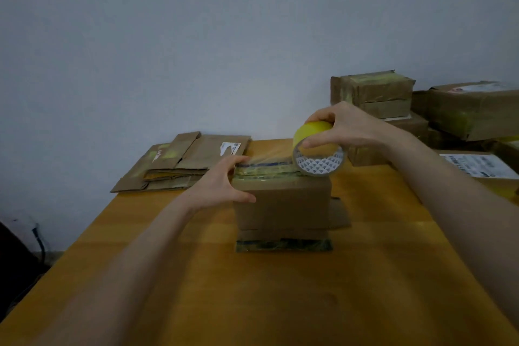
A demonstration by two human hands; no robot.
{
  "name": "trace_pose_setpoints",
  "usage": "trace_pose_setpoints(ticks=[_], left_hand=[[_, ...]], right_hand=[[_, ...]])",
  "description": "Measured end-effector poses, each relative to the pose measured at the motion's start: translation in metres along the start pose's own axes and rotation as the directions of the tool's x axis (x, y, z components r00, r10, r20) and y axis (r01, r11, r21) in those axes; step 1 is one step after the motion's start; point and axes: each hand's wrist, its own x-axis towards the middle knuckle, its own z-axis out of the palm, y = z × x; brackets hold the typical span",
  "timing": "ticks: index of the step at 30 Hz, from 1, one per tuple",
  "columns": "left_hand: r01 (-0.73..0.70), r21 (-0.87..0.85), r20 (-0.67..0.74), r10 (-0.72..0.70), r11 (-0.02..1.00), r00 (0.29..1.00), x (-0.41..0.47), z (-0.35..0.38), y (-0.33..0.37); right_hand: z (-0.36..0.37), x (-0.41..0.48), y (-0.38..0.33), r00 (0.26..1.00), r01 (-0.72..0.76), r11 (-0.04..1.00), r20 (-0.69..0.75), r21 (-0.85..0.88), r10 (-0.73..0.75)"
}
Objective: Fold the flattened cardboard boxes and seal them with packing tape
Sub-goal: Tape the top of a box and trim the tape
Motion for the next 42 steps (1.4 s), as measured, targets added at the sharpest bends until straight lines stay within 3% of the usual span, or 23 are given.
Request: trace_pose_setpoints(ticks=[3, 10, 17, 25, 29, 33, 36, 38, 40, 42], left_hand=[[-0.002, -0.029, 0.015, 0.003, 1.000, 1.000, 0.001, -0.001, -0.004], [0.003, -0.045, 0.035, -0.002, 0.999, 0.999, 0.002, -0.002, -0.008], [0.031, -0.039, 0.042, -0.030, 0.999, 0.999, 0.000, -0.003, -0.006], [0.062, -0.101, 0.022, -0.060, 0.993, 0.998, -0.016, 0.009, 0.005], [0.102, -0.433, -0.248, -0.227, 0.895, 0.942, -0.026, 0.039, 0.017], [0.251, -0.510, -0.241, -0.417, 0.823, 0.876, -0.014, 0.045, 0.017], [0.317, -0.339, -0.219, -0.402, 0.886, 0.889, -0.012, 0.038, 0.019], [0.312, 0.070, -0.320, -0.275, 0.947, 0.907, -0.008, 0.031, 0.022], [0.247, 0.463, -0.359, -0.075, 0.851, 0.930, -0.005, 0.030, 0.032], [0.119, 0.659, -0.224, 0.042, 0.743, 0.974, -0.003, 0.045, 0.052]], right_hand=[[-0.017, -0.004, 0.006, 0.999, -0.027, 0.996, 0.038, -0.082, 0.030], [-0.014, -0.028, 0.043, 0.977, -0.213, 0.959, 0.010, 0.187, 0.215], [-0.003, -0.044, 0.068, 0.971, -0.234, 0.950, 0.104, 0.205, 0.216], [0.039, -0.049, 0.088, 0.963, -0.270, 0.933, 0.063, 0.237, 0.263], [0.049, -0.053, 0.091, 0.966, -0.253, 0.932, 0.012, 0.261, 0.259], [0.053, -0.057, 0.087, 0.965, -0.251, 0.929, -0.008, 0.273, 0.263], [0.056, -0.061, 0.085, 0.961, -0.255, 0.922, -0.026, 0.293, 0.274], [0.059, -0.065, 0.084, 0.963, -0.238, 0.911, -0.043, 0.336, 0.267], [0.062, -0.068, 0.083, 0.965, -0.220, 0.916, -0.064, 0.337, 0.256], [0.062, -0.069, 0.082, 0.964, -0.215, 0.925, -0.082, 0.312, 0.252]])
